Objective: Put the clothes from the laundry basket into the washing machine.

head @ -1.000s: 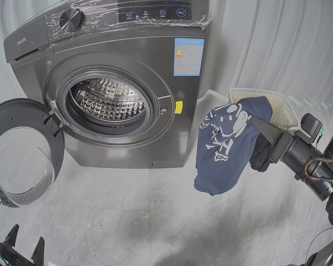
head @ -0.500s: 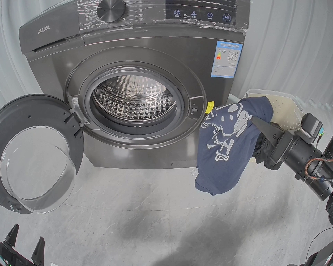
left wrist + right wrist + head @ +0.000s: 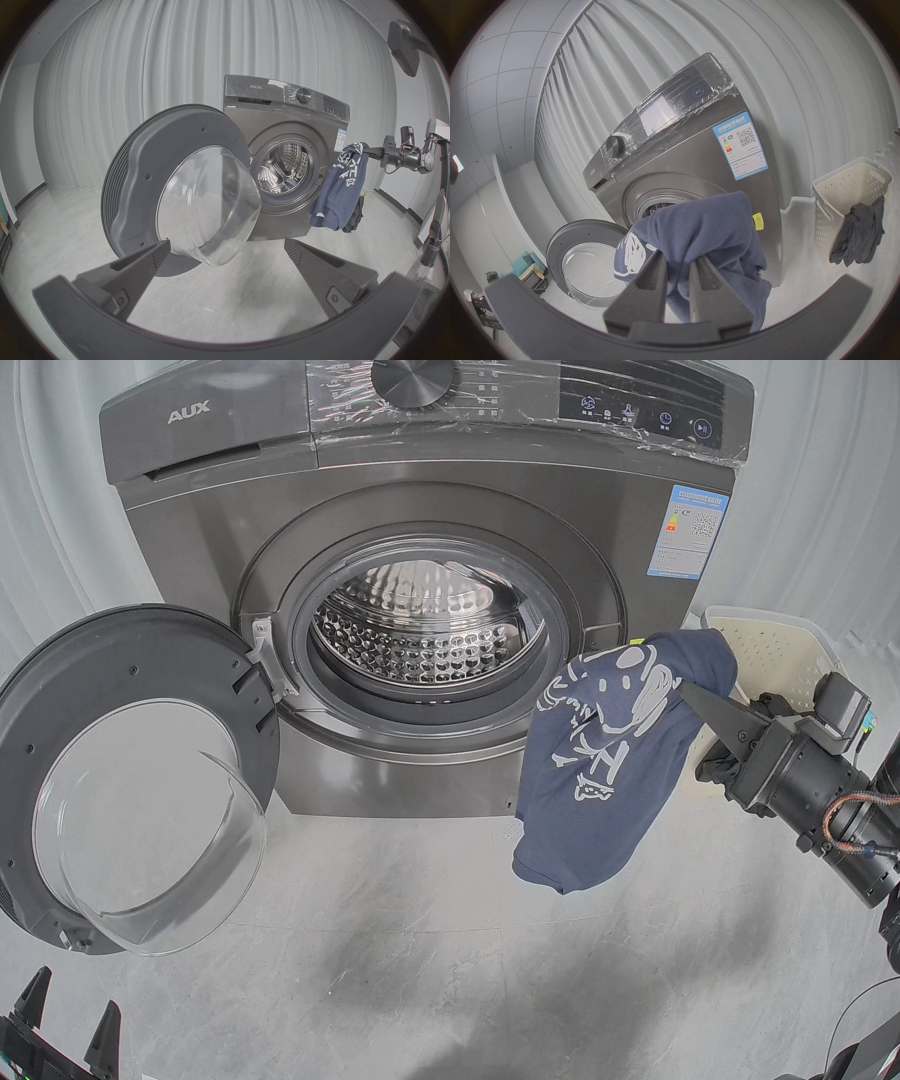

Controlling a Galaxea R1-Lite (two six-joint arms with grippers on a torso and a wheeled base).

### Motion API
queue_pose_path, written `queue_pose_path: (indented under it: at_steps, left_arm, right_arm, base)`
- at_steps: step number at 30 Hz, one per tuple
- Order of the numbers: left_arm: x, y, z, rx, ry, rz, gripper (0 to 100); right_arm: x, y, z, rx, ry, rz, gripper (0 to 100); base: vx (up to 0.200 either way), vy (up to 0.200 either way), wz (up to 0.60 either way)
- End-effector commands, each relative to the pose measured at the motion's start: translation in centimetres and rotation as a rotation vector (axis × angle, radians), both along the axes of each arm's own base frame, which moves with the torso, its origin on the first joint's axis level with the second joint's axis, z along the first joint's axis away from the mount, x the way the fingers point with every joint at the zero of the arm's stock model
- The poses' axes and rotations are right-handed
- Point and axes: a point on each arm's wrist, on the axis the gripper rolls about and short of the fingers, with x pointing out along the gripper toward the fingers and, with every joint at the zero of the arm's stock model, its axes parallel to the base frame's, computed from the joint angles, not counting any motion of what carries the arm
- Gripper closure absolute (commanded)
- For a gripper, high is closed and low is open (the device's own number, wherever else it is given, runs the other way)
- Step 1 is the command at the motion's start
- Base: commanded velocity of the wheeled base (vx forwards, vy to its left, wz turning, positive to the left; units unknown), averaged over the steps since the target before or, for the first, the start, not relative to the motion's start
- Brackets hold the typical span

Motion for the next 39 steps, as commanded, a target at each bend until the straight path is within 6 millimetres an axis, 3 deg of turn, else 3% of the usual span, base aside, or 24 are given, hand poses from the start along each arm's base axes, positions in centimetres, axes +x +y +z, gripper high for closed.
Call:
queue_pose_path:
  at_steps: [1, 11, 16, 21, 29, 30, 32, 33, 35, 39]
  left_arm:
    - [0.0, 0.0, -0.4, 0.0, 0.007, 0.0, 0]
    - [0.0, 0.0, -0.4, 0.007, -0.002, 0.008, 0]
    - [0.0, 0.0, -0.4, 0.033, -0.002, 0.006, 0]
    - [0.0, 0.0, -0.4, 0.041, 0.001, 0.0, 0]
    - [0.0, -0.1, -0.4, 0.059, -0.012, -0.012, 0]
    - [-0.1, -0.1, 0.0, 0.049, -0.033, -0.018, 0]
    - [-0.7, -0.2, 2.5, 0.031, -0.136, -0.049, 0]
    - [-1.5, -0.3, 5.9, 0.023, -0.236, -0.093, 0]
    - [-1.3, -0.4, 8.5, 0.032, -0.234, -0.165, 0]
    - [0.8, -0.8, 9.4, 0.025, -0.114, -0.356, 0]
  right_arm:
    - [-0.1, 0.0, -0.2, -0.002, 0.008, 0.001, 100]
    - [-0.3, 0.7, -1.1, -0.026, 0.036, 0.03, 100]
    - [0.9, 2.2, -1.8, -0.037, 0.069, 0.055, 100]
    - [2.0, 4.7, -1.0, 0.013, 0.066, 0.102, 100]
    - [4.1, 7.1, -0.1, 0.082, 0.031, 0.127, 100]
    - [4.4, 7.3, -0.3, 0.08, 0.037, 0.124, 100]
    - [4.7, 7.7, -0.6, 0.075, 0.043, 0.125, 100]
    - [5.0, 8.0, -0.7, 0.076, 0.045, 0.126, 100]
    - [5.3, 8.4, -0.6, 0.079, 0.04, 0.126, 100]
    - [5.5, 9.5, 0.2, 0.108, 0.017, 0.117, 100]
  base:
    - [0.0, 0.0, 0.0]
    - [0.0, 0.0, 0.0]
    - [0.0, 0.0, 0.0]
    - [0.0, 0.0, 0.0]
    - [0.0, 0.0, 0.0]
    - [0.0, 0.0, 0.0]
    - [0.0, 0.0, 0.0]
    - [0.0, 0.0, 0.0]
    - [0.0, 0.0, 0.0]
    - [0.0, 0.0, 0.0]
